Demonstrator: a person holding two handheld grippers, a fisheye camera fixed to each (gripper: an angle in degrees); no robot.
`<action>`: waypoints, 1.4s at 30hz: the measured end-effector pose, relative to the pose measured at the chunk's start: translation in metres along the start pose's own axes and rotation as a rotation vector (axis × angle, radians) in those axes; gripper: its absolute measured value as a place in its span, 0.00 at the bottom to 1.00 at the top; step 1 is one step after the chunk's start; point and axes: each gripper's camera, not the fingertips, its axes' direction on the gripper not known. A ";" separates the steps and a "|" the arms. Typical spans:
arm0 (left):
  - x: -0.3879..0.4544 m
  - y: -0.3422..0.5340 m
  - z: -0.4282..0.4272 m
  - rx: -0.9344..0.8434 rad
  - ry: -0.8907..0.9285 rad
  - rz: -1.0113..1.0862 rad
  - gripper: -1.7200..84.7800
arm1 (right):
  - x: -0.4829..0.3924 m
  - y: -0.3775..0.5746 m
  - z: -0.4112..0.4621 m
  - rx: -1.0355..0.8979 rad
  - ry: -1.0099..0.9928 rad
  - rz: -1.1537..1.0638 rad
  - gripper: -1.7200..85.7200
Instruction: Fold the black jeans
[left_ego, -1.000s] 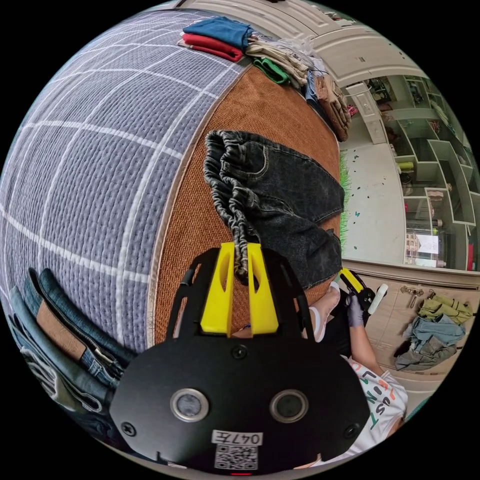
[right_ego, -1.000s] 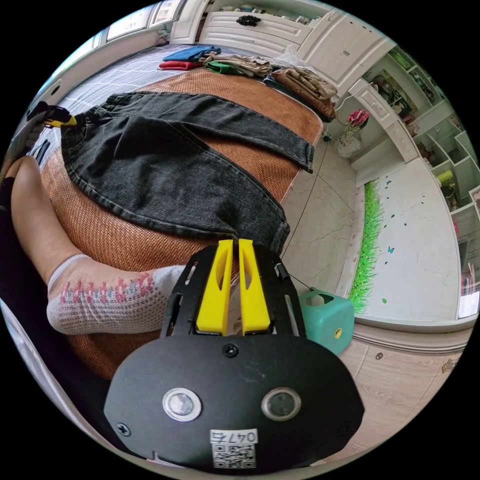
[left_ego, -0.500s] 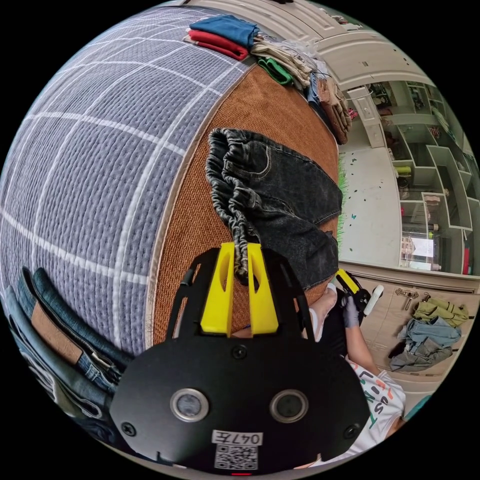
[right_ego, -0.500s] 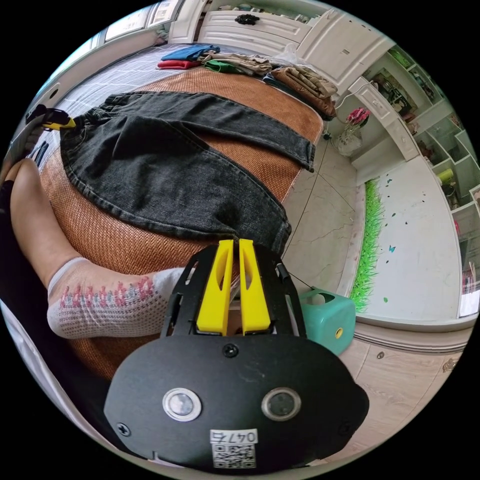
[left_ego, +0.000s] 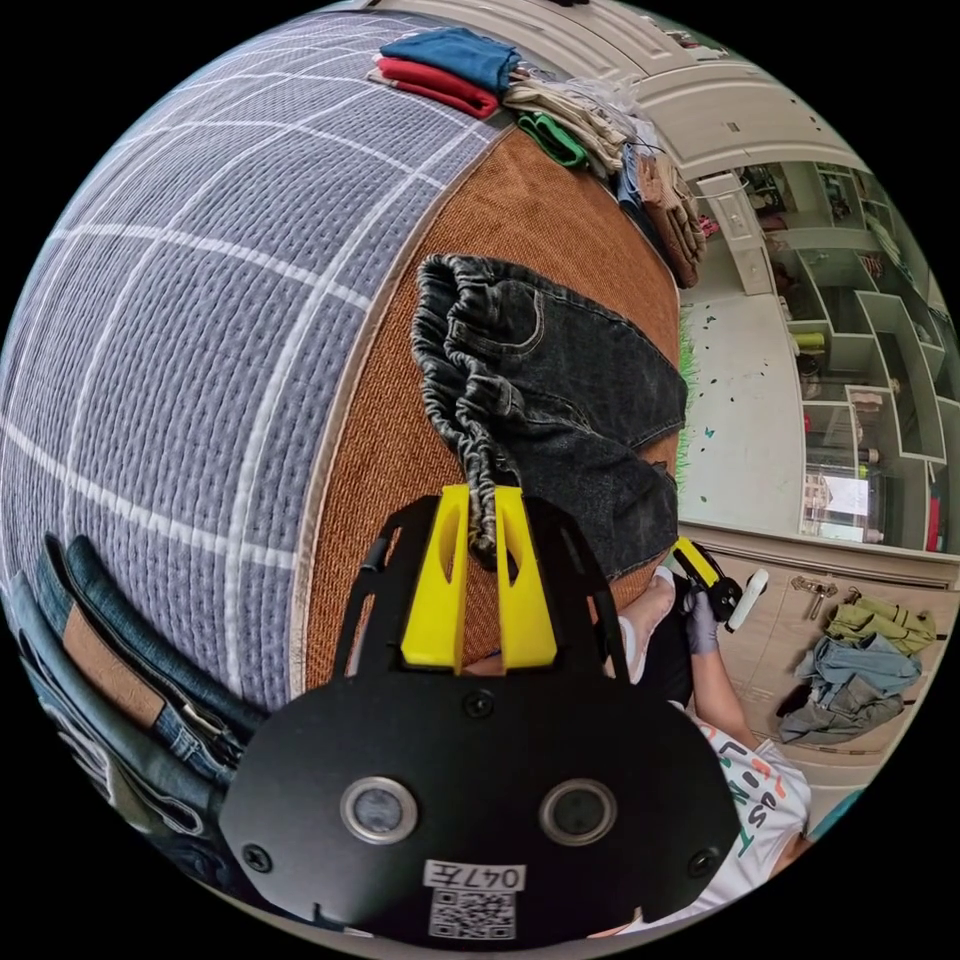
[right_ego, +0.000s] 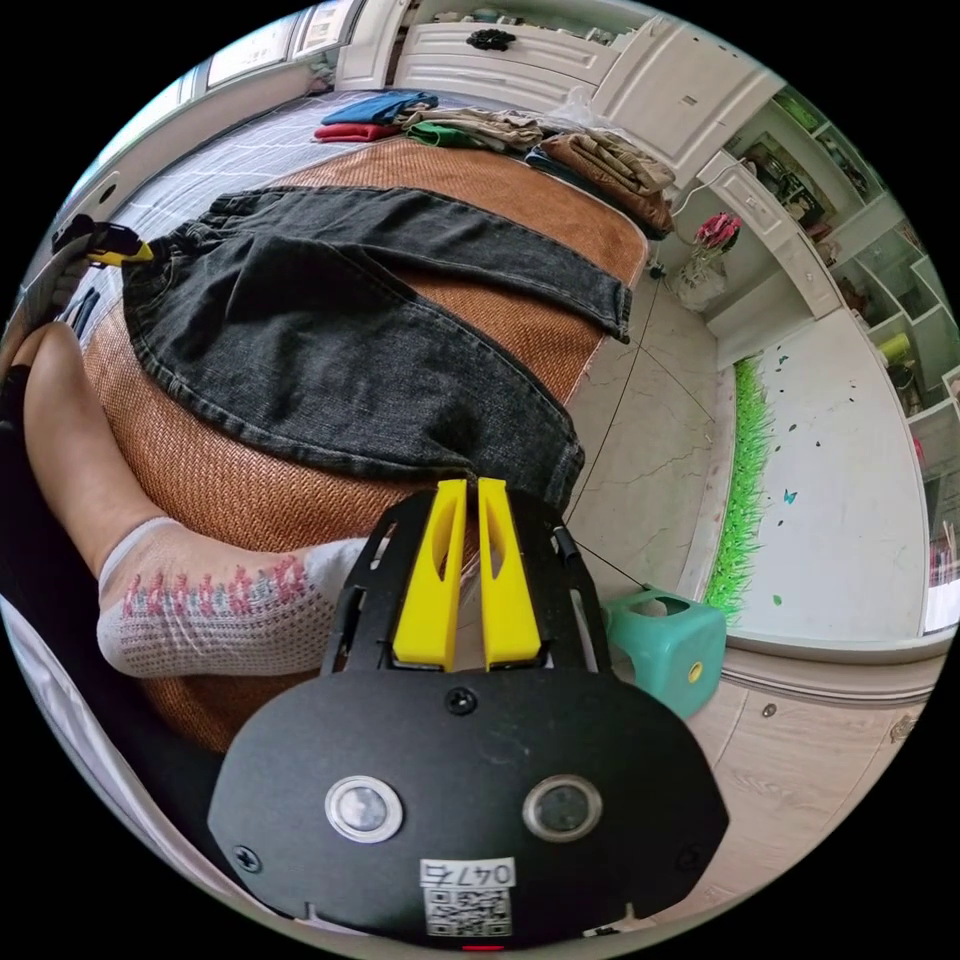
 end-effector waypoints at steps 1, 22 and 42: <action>-0.001 0.001 0.001 0.000 0.003 -0.001 0.07 | 0.000 0.000 0.001 0.002 -0.002 0.004 0.02; -0.033 0.018 0.006 0.031 0.044 -0.020 0.07 | 0.008 -0.017 0.018 0.036 -0.010 0.017 0.02; -0.112 0.084 -0.077 0.098 0.231 -0.062 0.06 | 0.042 -0.070 -0.036 0.089 -0.201 -0.316 0.05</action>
